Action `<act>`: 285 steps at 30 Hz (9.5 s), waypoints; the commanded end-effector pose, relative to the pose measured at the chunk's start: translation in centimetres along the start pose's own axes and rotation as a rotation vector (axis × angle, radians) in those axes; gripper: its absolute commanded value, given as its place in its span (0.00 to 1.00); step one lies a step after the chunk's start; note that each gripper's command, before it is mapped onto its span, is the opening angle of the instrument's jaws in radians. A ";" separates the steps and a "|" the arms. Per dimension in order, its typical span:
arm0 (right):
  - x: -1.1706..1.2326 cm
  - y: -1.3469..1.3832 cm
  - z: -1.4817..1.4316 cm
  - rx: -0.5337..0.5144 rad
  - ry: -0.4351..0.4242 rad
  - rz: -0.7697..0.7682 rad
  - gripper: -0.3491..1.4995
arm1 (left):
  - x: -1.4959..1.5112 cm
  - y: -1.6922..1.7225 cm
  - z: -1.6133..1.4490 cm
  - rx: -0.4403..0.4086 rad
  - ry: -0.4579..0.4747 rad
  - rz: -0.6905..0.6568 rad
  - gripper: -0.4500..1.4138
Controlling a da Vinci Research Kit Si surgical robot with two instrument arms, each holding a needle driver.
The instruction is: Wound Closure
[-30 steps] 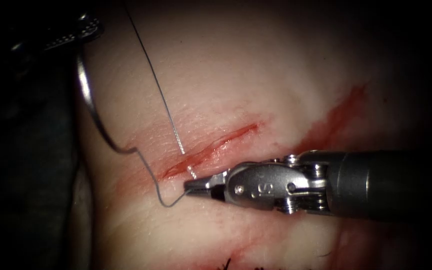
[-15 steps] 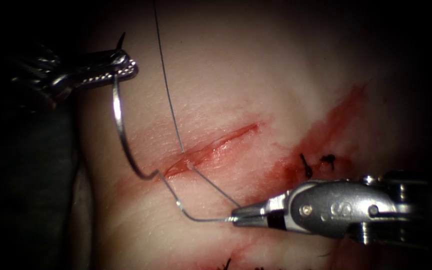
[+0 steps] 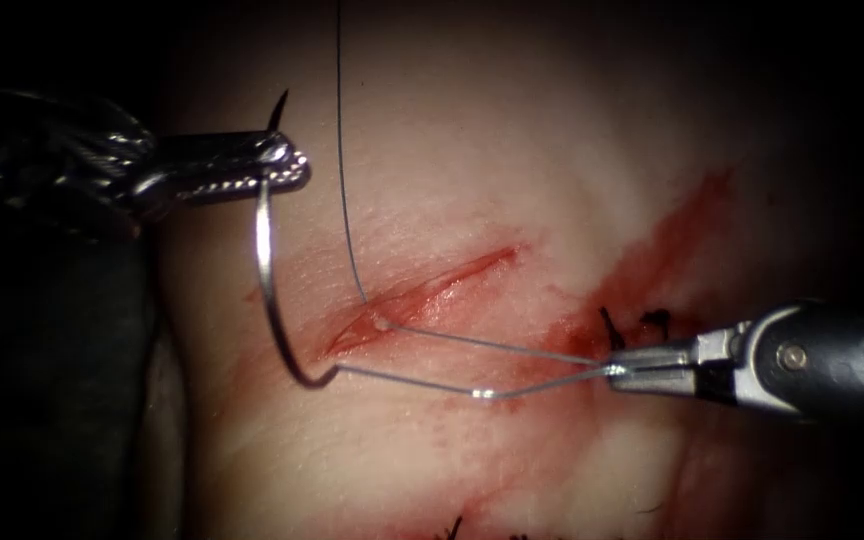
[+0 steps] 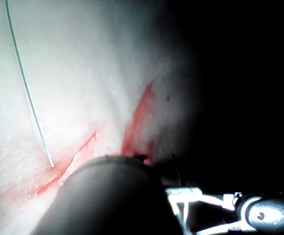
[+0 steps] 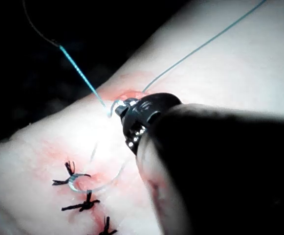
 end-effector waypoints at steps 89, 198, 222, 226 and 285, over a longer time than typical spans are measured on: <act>-2.25 0.67 -0.39 -0.612 -0.302 0.789 0.00 | -0.13 -0.44 0.06 0.127 -0.152 -0.077 0.00; -0.82 0.19 0.86 -0.373 -0.395 0.087 0.64 | -0.15 -0.50 0.09 0.134 -0.158 -0.073 0.00; -0.92 0.10 2.08 -0.291 -0.299 -0.013 0.51 | -0.15 -0.52 0.10 0.135 -0.162 -0.073 0.00; -0.95 0.15 2.10 -0.279 -0.296 -0.013 0.03 | -0.16 -0.52 0.10 0.135 -0.162 -0.073 0.00; -2.55 0.92 -0.59 -0.471 -0.586 0.249 0.88 | -0.17 -0.50 0.11 0.135 -0.171 -0.077 0.00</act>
